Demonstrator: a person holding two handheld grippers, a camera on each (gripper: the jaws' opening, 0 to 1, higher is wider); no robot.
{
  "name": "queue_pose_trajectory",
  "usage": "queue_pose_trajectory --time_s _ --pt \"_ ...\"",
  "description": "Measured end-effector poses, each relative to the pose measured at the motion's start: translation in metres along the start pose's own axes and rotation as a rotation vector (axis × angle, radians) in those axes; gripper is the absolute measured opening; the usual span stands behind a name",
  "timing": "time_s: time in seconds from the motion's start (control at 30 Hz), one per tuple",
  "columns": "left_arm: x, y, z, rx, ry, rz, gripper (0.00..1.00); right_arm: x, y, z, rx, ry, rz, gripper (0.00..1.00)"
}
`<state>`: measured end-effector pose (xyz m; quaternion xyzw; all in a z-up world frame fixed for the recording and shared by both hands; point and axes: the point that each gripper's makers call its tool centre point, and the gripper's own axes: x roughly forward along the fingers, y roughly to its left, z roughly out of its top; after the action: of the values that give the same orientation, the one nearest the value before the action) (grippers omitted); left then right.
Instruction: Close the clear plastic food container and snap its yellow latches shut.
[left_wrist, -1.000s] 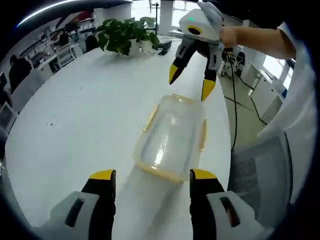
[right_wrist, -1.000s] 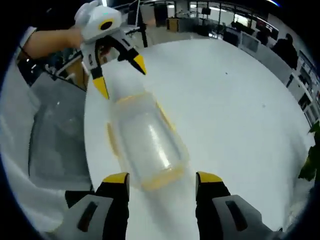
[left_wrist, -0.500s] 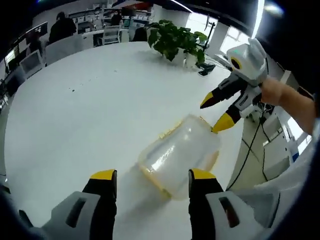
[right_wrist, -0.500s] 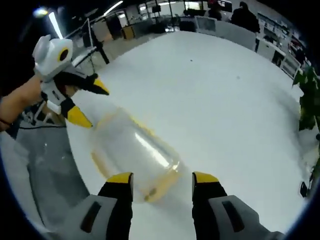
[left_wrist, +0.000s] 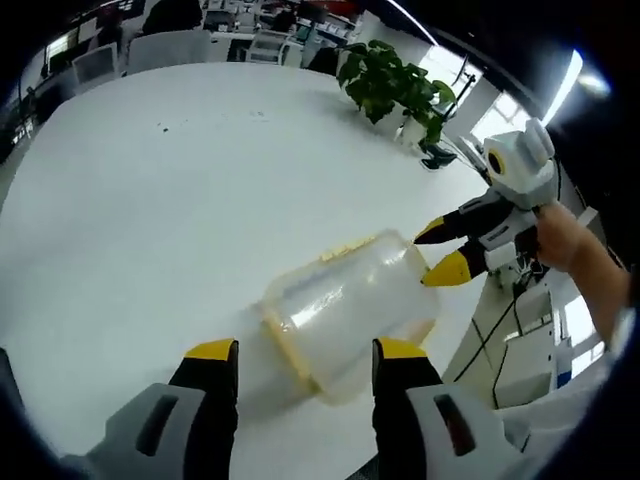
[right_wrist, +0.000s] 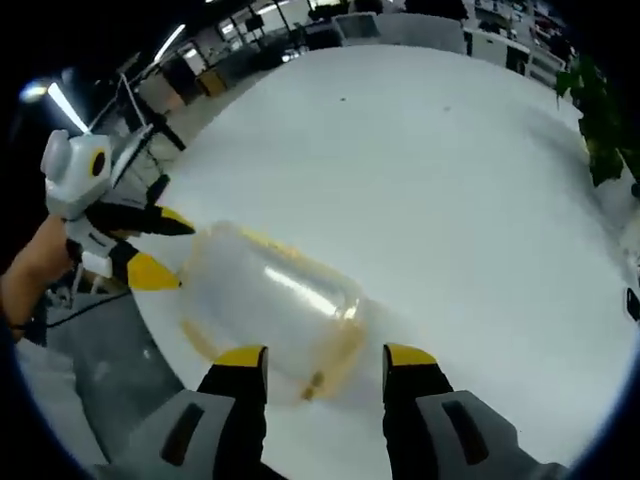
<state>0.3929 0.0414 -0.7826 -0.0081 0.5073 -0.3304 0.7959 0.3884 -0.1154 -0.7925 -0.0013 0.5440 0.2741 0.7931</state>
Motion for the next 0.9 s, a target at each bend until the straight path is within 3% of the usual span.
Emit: queue_pose_trajectory --time_s 0.17,0.47,0.9 --pt "0.005 0.000 -0.008 -0.048 0.015 -0.021 0.53 0.004 0.003 -0.003 0.057 0.006 0.027 0.44" --pt "0.010 -0.004 -0.015 -0.038 0.040 -0.027 0.48 0.011 0.006 -0.003 0.129 -0.010 0.068 0.44" --pt "0.015 -0.012 -0.014 -0.010 0.032 -0.026 0.42 0.011 0.011 -0.003 0.109 -0.012 0.072 0.40"
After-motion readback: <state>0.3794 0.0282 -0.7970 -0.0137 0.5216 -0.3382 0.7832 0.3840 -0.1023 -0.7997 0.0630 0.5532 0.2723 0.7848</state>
